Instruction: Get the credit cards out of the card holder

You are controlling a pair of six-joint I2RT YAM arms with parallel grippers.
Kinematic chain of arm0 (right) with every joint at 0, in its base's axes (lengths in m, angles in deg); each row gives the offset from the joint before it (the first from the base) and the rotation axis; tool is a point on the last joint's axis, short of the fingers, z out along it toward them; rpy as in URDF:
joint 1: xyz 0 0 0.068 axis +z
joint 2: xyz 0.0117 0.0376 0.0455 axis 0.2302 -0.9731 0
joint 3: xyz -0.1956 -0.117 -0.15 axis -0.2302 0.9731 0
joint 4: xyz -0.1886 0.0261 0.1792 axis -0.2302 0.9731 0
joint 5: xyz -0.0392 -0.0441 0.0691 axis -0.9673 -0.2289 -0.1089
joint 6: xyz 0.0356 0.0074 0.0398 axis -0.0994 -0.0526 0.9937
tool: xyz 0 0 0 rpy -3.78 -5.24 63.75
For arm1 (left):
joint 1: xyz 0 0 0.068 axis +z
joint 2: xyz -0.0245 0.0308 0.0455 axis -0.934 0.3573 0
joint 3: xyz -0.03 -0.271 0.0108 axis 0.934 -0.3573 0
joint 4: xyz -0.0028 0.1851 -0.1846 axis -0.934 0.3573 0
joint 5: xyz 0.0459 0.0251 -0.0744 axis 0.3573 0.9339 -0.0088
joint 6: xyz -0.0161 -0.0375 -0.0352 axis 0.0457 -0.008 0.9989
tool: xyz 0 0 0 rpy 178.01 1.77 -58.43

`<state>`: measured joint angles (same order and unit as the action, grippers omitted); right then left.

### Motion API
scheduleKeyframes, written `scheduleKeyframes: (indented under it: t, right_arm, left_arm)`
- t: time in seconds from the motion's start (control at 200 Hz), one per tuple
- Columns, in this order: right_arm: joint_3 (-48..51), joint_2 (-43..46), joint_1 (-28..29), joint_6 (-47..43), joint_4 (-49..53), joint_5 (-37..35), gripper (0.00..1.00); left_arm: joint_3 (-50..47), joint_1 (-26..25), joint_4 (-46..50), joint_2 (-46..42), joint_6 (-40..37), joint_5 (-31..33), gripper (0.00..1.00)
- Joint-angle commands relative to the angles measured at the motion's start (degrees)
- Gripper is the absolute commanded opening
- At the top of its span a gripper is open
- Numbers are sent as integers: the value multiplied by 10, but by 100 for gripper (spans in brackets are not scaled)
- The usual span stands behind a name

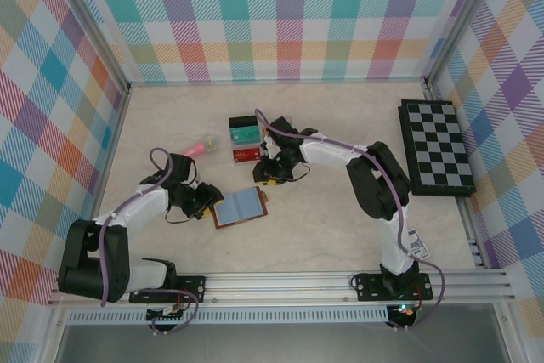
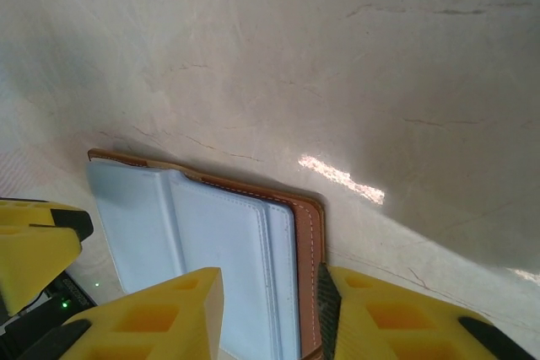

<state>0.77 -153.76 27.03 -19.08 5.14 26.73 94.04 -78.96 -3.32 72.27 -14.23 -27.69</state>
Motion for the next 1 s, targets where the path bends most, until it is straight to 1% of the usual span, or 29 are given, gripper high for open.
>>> scheduleKeyframes:
  t: [0.0, 0.07, 0.19, 0.435, 0.585, 0.6, 0.64, 0.78, 0.995]
  right_arm:
    - [-19, -14, 4, 9, 17, 19, 36]
    - [-22, -21, 4, 9, 23, 21, 36]
    - [-26, -30, 8, 3, 27, 33, 35]
    - [-26, -39, 11, 4, 26, 46, 32]
    - [-25, -44, 14, 6, 24, 53, 27]
    - [-25, -45, 14, 7, 24, 53, 26]
    - [-24, -45, 15, 7, 22, 53, 25]
    - [-17, -45, 17, 12, 16, 57, 21]
    - [-1, -45, 18, 23, 11, 51, 19]
  left_arm:
    - [6, -7, -14, 14, -5, -14, 44]
    - [7, -7, -20, 22, -6, -17, 43]
    - [5, -7, -49, 36, -4, -45, 38]
    - [6, -8, -85, 59, -1, -76, 18]
    - [6, -8, -100, 65, 1, -104, 5]
    - [6, -8, -119, 66, 1, -107, 3]
    - [7, -9, -127, 67, 2, -115, 0]
    - [15, -19, -142, 76, 3, -133, 0]
    - [45, -62, -144, 112, -5, -133, 0]
